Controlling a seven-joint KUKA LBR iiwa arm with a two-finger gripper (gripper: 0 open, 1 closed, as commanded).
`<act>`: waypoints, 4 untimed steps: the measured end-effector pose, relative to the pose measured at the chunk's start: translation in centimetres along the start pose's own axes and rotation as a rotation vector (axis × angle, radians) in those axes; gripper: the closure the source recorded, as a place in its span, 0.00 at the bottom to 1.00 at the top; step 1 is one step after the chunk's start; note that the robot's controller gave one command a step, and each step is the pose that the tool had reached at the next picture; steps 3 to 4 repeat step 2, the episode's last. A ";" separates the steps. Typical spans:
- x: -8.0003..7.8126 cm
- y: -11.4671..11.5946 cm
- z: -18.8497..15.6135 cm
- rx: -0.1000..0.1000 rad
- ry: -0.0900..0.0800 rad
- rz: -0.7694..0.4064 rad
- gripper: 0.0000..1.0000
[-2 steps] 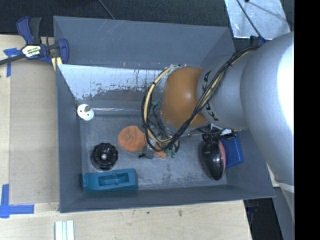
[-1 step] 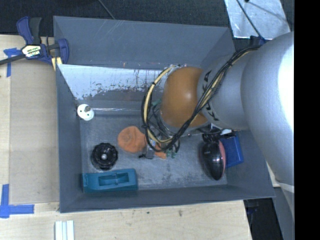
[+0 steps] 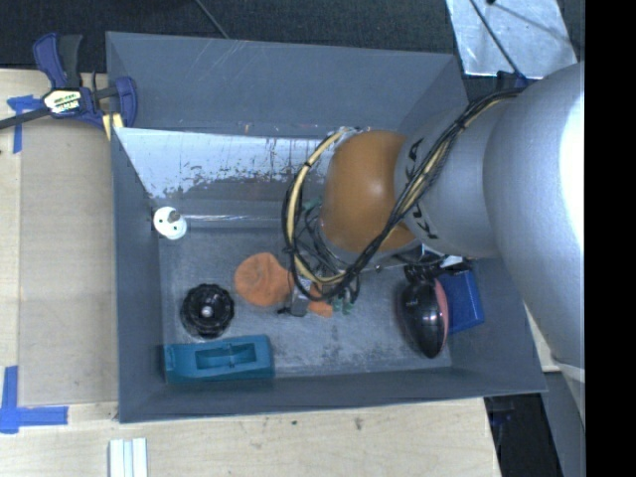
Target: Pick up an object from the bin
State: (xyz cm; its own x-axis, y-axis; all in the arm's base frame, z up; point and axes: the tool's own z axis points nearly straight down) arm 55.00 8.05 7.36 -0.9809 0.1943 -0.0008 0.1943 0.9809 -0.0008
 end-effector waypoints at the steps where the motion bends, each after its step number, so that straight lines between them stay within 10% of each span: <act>1: 0.2 -0.1 -2.1 0.002 0.008 0.001 1.00; 4: 0.1 -0.1 -4.6 0.001 0.005 0.002 1.00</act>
Offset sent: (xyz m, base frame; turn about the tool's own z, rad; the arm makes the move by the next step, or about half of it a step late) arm -0.0001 -0.0001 0.1042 0.0000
